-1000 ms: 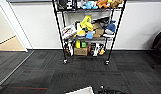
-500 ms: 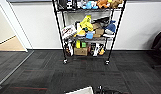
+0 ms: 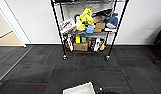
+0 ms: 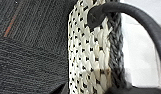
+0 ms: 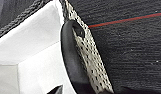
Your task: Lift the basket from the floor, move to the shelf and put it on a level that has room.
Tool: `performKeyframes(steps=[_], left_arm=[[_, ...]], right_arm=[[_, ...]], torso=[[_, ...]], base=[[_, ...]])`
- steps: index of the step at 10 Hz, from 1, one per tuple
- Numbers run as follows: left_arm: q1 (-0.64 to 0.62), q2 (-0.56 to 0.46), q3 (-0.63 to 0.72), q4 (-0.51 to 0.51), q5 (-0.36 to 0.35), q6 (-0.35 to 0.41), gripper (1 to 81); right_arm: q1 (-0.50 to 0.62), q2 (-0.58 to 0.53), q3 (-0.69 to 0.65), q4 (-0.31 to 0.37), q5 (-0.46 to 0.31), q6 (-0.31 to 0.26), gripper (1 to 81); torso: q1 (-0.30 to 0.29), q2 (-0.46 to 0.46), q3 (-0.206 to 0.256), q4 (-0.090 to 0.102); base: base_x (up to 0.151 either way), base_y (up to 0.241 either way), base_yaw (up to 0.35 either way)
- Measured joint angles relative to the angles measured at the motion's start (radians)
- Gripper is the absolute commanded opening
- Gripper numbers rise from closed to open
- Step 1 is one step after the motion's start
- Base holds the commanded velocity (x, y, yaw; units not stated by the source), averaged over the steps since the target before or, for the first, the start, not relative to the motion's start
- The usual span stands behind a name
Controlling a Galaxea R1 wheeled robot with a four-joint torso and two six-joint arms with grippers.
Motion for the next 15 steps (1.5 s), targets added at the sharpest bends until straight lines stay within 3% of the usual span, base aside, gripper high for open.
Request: performKeyframes(steps=[10, 11, 12, 15], left_arm=[[-0.023, -0.016, 0.002, 0.000, -0.004, 0.000, 81.1], [-0.023, -0.018, 0.010, -0.007, -0.004, 0.000, 1.0], [-0.037, -0.010, 0.020, -0.009, 0.004, -0.006, 1.0], [-0.037, -0.015, 0.034, -0.009, -0.003, -0.004, 1.0]], right_arm=[[0.003, -0.029, 0.053, 0.013, 0.087, 0.002, 81.1], [0.002, -0.033, 0.061, 0.014, 0.088, 0.002, 81.1], [0.003, -0.032, 0.067, 0.017, 0.088, 0.000, 1.0], [-0.002, -0.033, 0.067, 0.017, 0.088, -0.009, 1.0]], torso=[[0.000, 0.000, 0.000, 0.000], [0.000, 0.000, 0.000, 0.000], [0.000, 0.000, 0.000, 0.000], [0.000, 0.000, 0.000, 0.000]], base=[[0.000, 0.000, 0.000], [0.000, 0.000, 0.000], [0.000, 0.000, 0.000], [0.000, 0.000, 0.000]])
